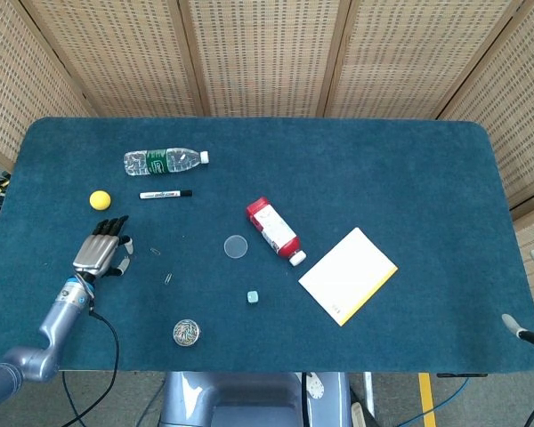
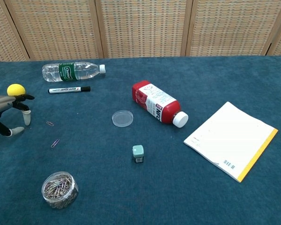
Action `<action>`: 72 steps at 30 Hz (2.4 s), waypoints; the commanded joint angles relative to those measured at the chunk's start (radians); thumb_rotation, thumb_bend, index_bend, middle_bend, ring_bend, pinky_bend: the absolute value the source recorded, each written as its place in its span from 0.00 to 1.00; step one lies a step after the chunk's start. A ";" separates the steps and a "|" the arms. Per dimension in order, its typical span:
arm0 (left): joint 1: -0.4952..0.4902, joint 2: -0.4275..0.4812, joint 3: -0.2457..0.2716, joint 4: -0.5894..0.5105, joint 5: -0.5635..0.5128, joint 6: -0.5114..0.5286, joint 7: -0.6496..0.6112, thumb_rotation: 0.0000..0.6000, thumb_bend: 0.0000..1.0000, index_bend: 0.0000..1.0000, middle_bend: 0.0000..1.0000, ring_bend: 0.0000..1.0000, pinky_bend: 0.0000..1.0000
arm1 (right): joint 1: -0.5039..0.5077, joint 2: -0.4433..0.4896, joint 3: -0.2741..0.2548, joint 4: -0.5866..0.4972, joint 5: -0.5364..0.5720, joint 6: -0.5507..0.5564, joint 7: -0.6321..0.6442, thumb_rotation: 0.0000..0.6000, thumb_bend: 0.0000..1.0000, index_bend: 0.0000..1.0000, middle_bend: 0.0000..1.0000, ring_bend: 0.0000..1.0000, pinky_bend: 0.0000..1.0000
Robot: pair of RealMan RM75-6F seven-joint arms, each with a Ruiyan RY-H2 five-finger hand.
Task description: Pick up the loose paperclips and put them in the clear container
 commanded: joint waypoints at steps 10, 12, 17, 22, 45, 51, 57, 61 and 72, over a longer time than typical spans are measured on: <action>-0.002 -0.028 -0.001 0.034 0.007 -0.004 -0.006 1.00 0.41 0.49 0.00 0.00 0.00 | 0.000 0.001 0.000 0.002 0.001 -0.002 0.005 1.00 0.00 0.00 0.00 0.00 0.00; -0.003 -0.032 -0.001 0.039 0.006 -0.007 -0.004 1.00 0.41 0.49 0.00 0.00 0.00 | 0.000 0.001 0.000 0.002 0.002 -0.002 0.005 1.00 0.00 0.00 0.00 0.00 0.00; -0.004 -0.042 0.000 0.047 0.007 -0.013 -0.002 1.00 0.41 0.53 0.00 0.00 0.00 | 0.001 0.001 0.001 0.003 0.003 -0.003 0.006 1.00 0.00 0.00 0.00 0.00 0.00; -0.003 -0.049 0.000 0.055 0.008 -0.013 -0.001 1.00 0.42 0.62 0.00 0.00 0.00 | 0.001 0.001 0.001 0.003 0.003 -0.002 0.007 1.00 0.00 0.00 0.00 0.00 0.00; 0.007 -0.031 -0.001 0.044 0.022 0.007 -0.010 1.00 0.41 0.73 0.00 0.00 0.00 | 0.000 0.002 0.000 0.002 0.000 -0.001 0.012 1.00 0.00 0.00 0.00 0.00 0.00; 0.009 -0.001 -0.001 -0.001 0.043 0.040 -0.009 1.00 0.41 0.73 0.00 0.00 0.00 | 0.000 0.003 -0.001 0.001 -0.001 0.000 0.012 1.00 0.00 0.00 0.00 0.00 0.00; 0.011 0.027 0.003 -0.052 0.058 0.060 0.007 1.00 0.41 0.74 0.00 0.00 0.00 | -0.001 0.004 -0.001 0.000 -0.002 0.001 0.014 1.00 0.00 0.00 0.00 0.00 0.00; 0.015 0.051 0.015 -0.104 0.091 0.095 0.013 1.00 0.41 0.74 0.00 0.00 0.00 | -0.001 0.005 0.000 0.001 -0.002 0.003 0.016 1.00 0.00 0.00 0.00 0.00 0.00; 0.043 0.226 0.171 -0.472 0.410 0.318 0.105 1.00 0.41 0.74 0.00 0.00 0.00 | -0.004 0.005 -0.001 -0.001 -0.006 0.009 0.016 1.00 0.00 0.00 0.00 0.00 0.00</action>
